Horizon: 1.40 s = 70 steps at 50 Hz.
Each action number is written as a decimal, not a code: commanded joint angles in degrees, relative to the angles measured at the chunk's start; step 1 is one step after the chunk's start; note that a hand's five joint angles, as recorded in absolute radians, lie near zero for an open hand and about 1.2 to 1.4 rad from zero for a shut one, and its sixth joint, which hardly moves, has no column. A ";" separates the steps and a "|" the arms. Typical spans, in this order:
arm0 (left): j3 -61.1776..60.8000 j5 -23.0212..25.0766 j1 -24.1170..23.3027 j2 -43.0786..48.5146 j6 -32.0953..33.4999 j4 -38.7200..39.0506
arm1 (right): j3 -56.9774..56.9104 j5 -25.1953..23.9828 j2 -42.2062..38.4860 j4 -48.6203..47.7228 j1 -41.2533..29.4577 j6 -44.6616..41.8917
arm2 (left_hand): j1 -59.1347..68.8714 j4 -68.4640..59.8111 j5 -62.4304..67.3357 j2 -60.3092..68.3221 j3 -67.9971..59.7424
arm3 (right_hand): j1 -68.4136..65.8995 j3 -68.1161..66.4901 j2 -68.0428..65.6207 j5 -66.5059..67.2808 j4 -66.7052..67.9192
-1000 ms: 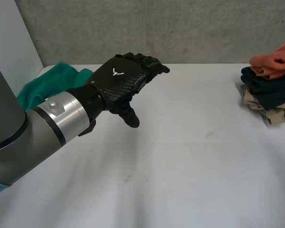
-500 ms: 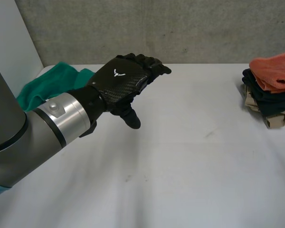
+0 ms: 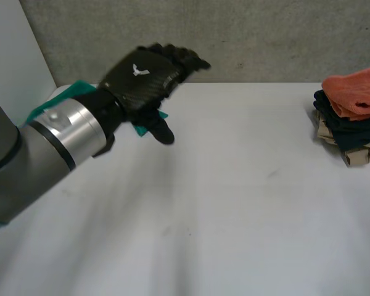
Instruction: Fold the laundry.
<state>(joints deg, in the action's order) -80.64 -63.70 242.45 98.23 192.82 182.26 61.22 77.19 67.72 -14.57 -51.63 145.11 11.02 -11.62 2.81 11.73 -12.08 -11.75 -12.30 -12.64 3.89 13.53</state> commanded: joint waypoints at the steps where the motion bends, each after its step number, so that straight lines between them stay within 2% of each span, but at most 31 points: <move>1: 3.91 -5.29 7.42 1.69 0.10 5.03 | 13.09 -5.71 13.55 -10.19 -21.35 11.40 | 0.04 0.56 -1.75 -0.67 1.02 | 1.75 2.30 2.64 -3.89 -3.53; 4: 6.80 -7.75 11.37 6.60 0.45 7.50 | 17.51 -8.89 15.33 -12.66 -27.97 14.32 | 0.21 0.39 -1.59 -0.50 0.85 | 1.75 2.30 2.64 -3.89 -3.53; 5: 7.68 -7.93 12.51 8.01 0.53 7.94 | 20.83 -11.16 15.68 -14.15 -32.52 15.20 | 0.37 0.23 -1.42 -0.34 0.69 | 1.75 2.30 2.64 -3.89 -3.53; 9: 13.21 -7.58 17.70 15.13 0.62 8.47 | 28.05 -14.34 15.34 -16.54 -42.98 14.42 | 1.21 -0.61 -0.58 0.50 -0.15 | 1.75 2.30 2.64 -3.89 -3.53; 13: 20.16 -7.05 20.87 24.79 0.80 8.64 | 33.78 -14.26 13.49 -16.10 -49.52 10.64 | 3.73 -3.13 1.94 3.02 -2.67 | 1.75 2.30 2.64 -3.89 -3.53; 17: 29.72 -3.38 22.71 36.46 1.67 8.56 | 38.53 -13.56 10.15 -16.01 -53.13 6.07 | 5.58 -4.98 3.79 4.87 -4.53 | 1.75 2.30 2.64 -3.89 -3.53; 21: 37.01 -1.17 23.86 45.52 3.43 8.82 | 41.52 -11.19 8.30 -15.84 -54.19 2.99 | 6.09 -5.49 4.30 5.38 -5.03 | 1.75 2.30 2.64 -3.89 -3.53; 28: 50.04 -0.37 23.86 59.08 8.09 8.91 | 45.03 -6.88 7.77 -15.49 -53.66 1.50 | 6.77 -6.17 4.97 6.06 -5.71 | 1.75 2.30 2.64 -3.89 -3.53; 31: 53.48 0.15 23.86 62.95 11.43 9.52 | 46.52 -6.61 7.77 -15.49 -53.40 1.58 | 6.77 -6.17 4.97 6.06 -5.71 | 1.75 2.30 2.64 -3.89 -3.53; 34: 54.62 0.59 23.95 66.11 17.12 13.72 | 47.58 -6.61 7.77 -15.49 -52.69 1.41 | 10.61 -10.01 8.82 9.90 -9.56 | 1.75 2.30 2.64 -3.89 -3.53; 41: 54.62 2.34 24.21 69.63 25.56 19.36 | 49.69 -6.61 8.13 -15.49 -51.11 1.32 | 17.17 -16.57 15.38 16.46 -16.11 | 1.75 2.30 2.64 -3.89 -3.53; 45: 54.80 3.23 24.30 70.07 29.44 19.98 | 50.49 -6.61 8.48 -15.40 -50.93 1.23 | 22.39 -21.79 20.60 21.68 -21.33 | 1.75 2.30 2.64 -3.89 -3.53; 50: 55.24 3.76 24.39 70.78 31.30 20.33 | 50.84 -6.61 8.65 -14.43 -49.97 1.23 | 28.62 -28.02 26.83 27.91 -27.57 | 1.75 2.30 2.64 -3.89 -3.53; 59: 57.70 6.13 24.56 72.27 31.47 20.42 | 51.36 -6.88 8.92 -9.87 -49.09 1.14 | 32.50 -31.90 30.71 31.79 -31.44 | 1.75 2.30 2.64 -3.89 -3.53; 67: 59.28 8.50 24.83 73.06 31.47 20.24 | 52.86 -7.23 10.41 -9.07 -47.51 1.14 | 49.81 -49.21 48.01 49.10 -48.75 | 1.75 2.30 2.64 -3.89 -3.53; 70: 59.37 9.03 24.92 73.15 31.47 20.24 | 53.56 -7.23 10.76 -9.07 -47.16 1.14 | 65.42 -64.82 63.63 64.71 -64.37 | 1.75 2.30 2.64 -3.89 -3.53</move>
<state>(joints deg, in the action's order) -21.80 -56.13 267.17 171.09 224.35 202.54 113.46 70.07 77.53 -23.65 -99.79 146.24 48.58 -48.14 37.51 48.36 -47.95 -11.75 -12.30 -12.64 3.66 13.53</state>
